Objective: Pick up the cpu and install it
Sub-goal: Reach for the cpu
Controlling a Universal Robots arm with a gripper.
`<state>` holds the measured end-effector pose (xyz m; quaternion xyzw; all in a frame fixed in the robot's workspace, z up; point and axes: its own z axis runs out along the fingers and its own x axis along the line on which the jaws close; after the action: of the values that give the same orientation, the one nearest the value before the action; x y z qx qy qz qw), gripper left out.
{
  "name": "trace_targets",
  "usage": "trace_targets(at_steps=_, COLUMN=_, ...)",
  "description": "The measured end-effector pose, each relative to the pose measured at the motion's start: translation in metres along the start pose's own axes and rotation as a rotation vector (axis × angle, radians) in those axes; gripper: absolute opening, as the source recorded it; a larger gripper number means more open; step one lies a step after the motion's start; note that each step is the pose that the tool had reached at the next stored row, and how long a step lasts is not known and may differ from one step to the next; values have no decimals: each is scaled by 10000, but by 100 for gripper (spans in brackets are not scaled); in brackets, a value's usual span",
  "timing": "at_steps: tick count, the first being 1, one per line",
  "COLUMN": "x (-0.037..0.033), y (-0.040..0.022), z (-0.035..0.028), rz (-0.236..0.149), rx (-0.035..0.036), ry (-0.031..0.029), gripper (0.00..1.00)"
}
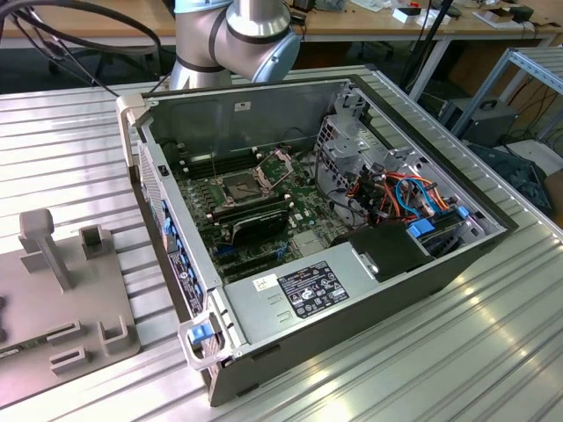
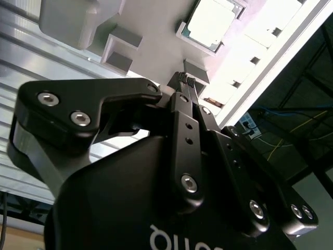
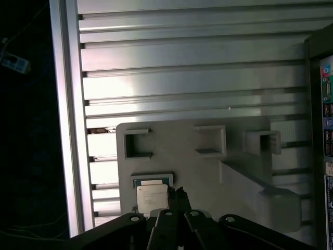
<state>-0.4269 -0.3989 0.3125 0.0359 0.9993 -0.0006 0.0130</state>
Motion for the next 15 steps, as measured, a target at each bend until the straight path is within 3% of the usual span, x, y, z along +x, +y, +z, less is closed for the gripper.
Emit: trace_targets(at_steps=15, x=8, y=-148, z=71, rz=1, rx=0, ry=0, gripper=11)
